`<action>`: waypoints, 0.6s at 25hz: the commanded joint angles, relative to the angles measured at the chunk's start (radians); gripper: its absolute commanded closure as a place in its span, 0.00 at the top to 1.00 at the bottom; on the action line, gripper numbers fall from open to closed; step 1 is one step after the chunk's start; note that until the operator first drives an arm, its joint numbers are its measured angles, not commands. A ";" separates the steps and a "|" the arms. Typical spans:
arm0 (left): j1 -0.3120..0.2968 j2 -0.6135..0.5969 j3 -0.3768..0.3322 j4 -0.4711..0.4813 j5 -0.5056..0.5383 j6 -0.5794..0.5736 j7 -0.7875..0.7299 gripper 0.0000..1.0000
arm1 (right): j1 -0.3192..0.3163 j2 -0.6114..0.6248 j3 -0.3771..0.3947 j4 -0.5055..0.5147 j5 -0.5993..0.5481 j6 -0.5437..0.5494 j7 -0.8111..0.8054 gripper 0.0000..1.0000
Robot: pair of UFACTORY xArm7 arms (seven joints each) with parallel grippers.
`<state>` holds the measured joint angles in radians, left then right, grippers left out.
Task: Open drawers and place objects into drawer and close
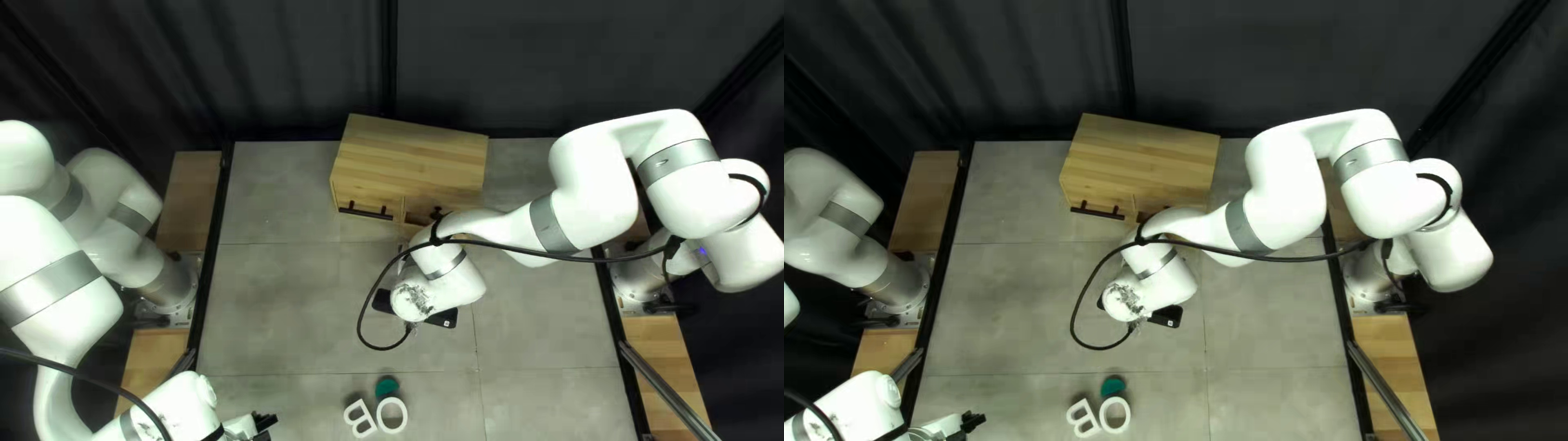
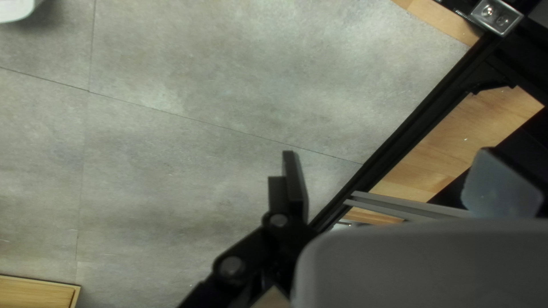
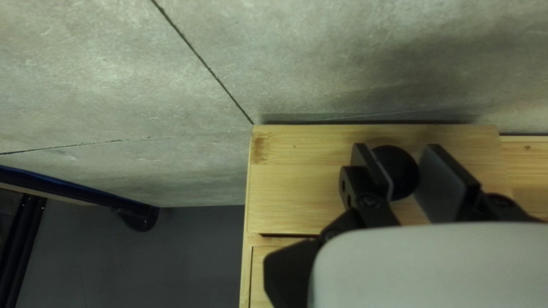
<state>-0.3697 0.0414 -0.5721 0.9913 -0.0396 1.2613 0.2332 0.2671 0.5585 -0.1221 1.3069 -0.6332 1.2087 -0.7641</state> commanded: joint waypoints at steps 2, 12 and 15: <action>0.000 0.000 0.000 0.000 0.000 0.000 0.000 1.00 | 0.005 -0.003 0.001 0.001 0.000 0.007 0.002 0.04; 0.000 0.000 0.000 0.000 0.000 0.000 0.000 1.00 | 0.013 0.011 0.006 0.015 0.002 0.015 0.006 0.04; 0.000 0.000 0.000 0.000 0.000 0.000 0.000 1.00 | 0.015 0.009 0.007 0.017 0.003 0.020 0.006 0.04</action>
<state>-0.3697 0.0414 -0.5721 0.9913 -0.0396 1.2613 0.2332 0.2802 0.5687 -0.1161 1.3216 -0.6309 1.2250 -0.7579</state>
